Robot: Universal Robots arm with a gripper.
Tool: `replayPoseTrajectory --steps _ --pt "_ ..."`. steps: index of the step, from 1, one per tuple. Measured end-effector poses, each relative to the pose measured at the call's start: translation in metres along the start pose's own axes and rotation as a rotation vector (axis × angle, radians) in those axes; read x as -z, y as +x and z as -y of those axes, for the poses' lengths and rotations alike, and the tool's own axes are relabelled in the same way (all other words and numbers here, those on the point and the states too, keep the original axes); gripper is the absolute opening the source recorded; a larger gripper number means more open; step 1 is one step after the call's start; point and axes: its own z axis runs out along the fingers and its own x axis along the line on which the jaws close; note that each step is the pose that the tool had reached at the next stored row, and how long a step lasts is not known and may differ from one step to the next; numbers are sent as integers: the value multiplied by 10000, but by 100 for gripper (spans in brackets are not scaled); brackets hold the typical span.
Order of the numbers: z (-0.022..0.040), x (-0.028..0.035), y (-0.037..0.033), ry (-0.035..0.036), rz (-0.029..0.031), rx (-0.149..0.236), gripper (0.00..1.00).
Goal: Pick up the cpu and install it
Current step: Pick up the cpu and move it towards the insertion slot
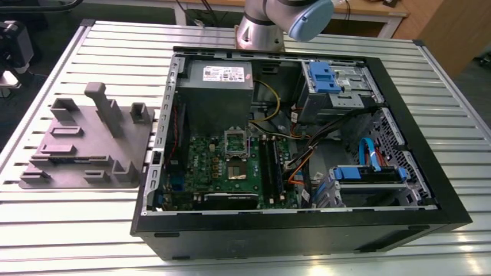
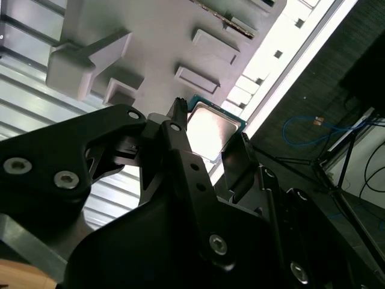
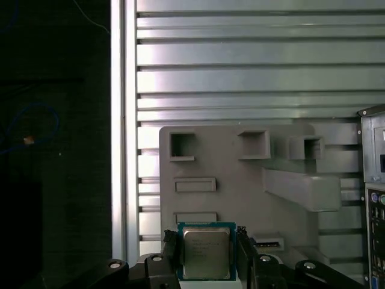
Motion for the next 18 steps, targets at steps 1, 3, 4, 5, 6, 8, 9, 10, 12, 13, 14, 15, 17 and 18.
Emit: replayPoseTrajectory --steps 1,3,4,5,6,8,9,10,12,13,14,15,17,18 --pt "0 8 0 0 -1 0 47" --pt "-2 28 0 0 0 0 47" --pt "-2 38 0 0 0 0 47" --pt "-3 48 0 -1 1 0 47" --pt "-3 57 0 -1 1 0 47" --pt "-4 77 -1 -1 1 0 47" --pt "-5 88 -1 0 0 -1 47" --pt "-6 99 -1 0 0 0 47" --pt "-7 127 -2 0 0 0 47" --pt "-8 140 -2 0 -1 0 47" --pt "-8 151 -2 0 0 0 47" --pt "-9 164 -2 0 0 0 47" --pt "-10 188 -3 1 1 0 47" --pt "-11 202 -3 2 1 0 47"
